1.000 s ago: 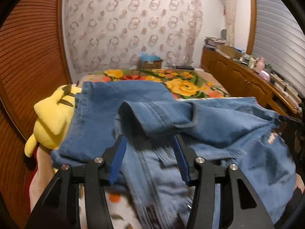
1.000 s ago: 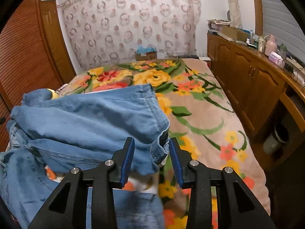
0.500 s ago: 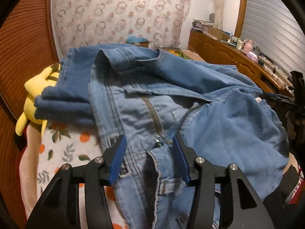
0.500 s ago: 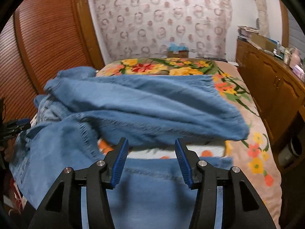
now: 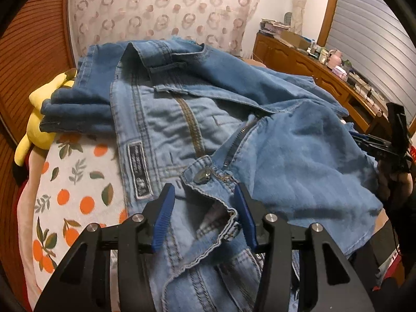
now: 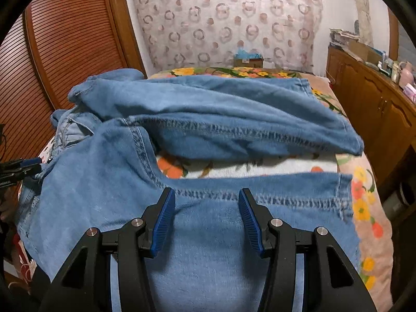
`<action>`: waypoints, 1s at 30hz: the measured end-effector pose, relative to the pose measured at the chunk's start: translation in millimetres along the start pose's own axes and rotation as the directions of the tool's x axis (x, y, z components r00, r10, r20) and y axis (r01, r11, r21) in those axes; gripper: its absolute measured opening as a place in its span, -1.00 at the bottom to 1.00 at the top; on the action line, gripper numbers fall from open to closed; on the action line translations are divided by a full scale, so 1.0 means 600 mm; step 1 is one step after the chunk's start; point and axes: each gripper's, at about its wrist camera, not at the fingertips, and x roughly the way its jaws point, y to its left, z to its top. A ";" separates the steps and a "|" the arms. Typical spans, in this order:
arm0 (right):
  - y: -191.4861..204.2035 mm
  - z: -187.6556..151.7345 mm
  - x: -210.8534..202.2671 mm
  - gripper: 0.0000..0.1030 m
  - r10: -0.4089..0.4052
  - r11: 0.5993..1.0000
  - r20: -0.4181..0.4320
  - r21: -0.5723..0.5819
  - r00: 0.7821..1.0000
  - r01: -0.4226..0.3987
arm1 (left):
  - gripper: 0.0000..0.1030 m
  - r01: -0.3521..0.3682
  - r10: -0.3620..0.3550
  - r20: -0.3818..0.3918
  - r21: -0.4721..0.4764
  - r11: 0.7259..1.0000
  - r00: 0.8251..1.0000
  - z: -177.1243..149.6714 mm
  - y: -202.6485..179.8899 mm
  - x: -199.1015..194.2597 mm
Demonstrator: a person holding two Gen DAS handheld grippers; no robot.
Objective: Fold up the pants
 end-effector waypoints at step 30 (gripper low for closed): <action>0.026 -0.015 0.006 0.03 -0.004 1.000 0.040 0.007 0.999 0.003 | -0.61 -0.133 0.145 0.131 -0.092 0.987 0.981 -0.008 0.050 -0.078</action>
